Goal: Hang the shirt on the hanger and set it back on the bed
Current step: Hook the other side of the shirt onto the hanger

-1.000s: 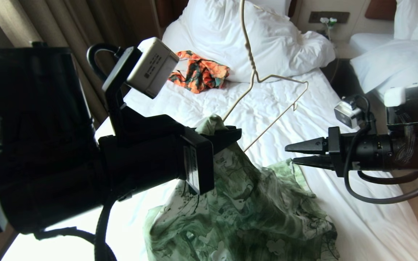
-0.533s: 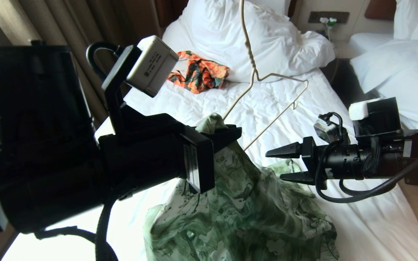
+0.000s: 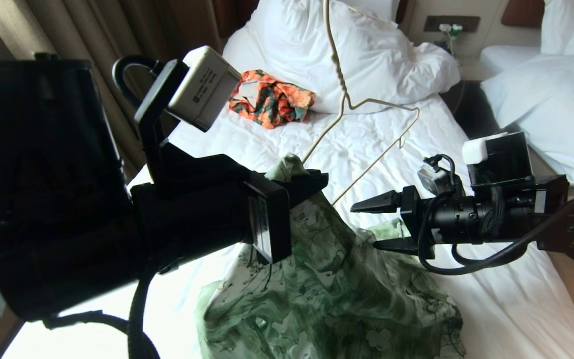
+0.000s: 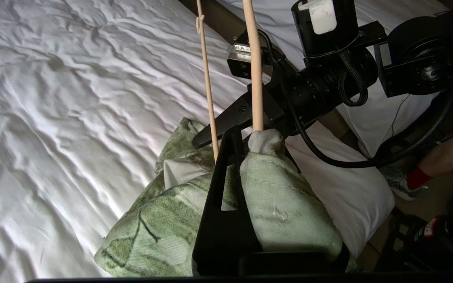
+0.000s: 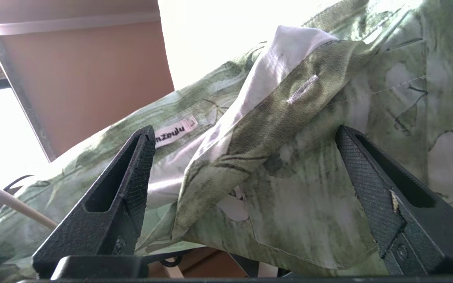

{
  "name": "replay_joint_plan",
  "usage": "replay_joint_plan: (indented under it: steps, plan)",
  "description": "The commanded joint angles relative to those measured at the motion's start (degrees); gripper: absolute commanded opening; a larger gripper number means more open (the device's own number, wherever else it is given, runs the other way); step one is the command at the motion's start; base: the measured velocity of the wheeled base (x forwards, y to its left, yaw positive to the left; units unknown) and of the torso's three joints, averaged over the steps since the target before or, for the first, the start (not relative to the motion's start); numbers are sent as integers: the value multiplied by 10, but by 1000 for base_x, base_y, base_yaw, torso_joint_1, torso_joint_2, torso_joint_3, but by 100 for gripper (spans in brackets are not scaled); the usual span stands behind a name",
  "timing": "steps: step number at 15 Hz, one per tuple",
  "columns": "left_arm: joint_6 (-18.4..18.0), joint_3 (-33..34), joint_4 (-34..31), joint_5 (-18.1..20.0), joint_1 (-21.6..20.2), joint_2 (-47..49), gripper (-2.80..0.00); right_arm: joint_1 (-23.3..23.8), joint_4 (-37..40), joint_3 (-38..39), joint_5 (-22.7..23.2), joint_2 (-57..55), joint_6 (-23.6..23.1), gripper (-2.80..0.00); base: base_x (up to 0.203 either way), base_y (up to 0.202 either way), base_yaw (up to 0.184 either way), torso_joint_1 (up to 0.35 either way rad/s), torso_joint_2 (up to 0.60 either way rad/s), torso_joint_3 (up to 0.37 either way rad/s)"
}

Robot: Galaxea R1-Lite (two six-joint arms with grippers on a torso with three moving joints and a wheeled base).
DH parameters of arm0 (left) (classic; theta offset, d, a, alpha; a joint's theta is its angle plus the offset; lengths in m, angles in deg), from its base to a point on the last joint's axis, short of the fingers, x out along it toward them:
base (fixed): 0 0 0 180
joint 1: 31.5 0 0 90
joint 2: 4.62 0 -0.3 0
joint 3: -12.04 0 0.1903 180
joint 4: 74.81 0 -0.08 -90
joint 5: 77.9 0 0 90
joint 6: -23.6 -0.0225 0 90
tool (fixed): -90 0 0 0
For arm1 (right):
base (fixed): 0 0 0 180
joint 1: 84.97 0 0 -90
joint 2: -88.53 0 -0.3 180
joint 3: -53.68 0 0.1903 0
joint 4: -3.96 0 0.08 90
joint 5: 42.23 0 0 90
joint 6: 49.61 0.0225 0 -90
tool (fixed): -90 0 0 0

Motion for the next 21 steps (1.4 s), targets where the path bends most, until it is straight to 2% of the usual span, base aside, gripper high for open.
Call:
replay_joint_plan:
  steps: [1, 11, 15, 18, 21]
  plan:
    - [-1, 1, 1, 0, 0, 0, -280, -1, -5, -9, 1, -4, 4, 0, 0, 0, 0, 0, 0, 0]
    - [-1, 2, 1, 0, 0, 1, -280, -9, -22, -20, 0, -18, 7, 0, 0, 0, 0, 0, 0, 0]
    - [-1, 2, 1, 1, 0, 4, -280, -30, -42, -23, -23, -24, 7, 0, 0, 0, 0, 0, 0, 0]
    - [-1, 2, 1, 1, 1, 6, -280, -35, -83, -23, -33, -30, 7, 0, 0, 0, 0, 0, 0, 0]
    - [-1, 2, 2, 1, 1, 10, -280, -34, -86, -23, -50, -35, 5, 0, 0, 0, 0, 0, 0, 0]
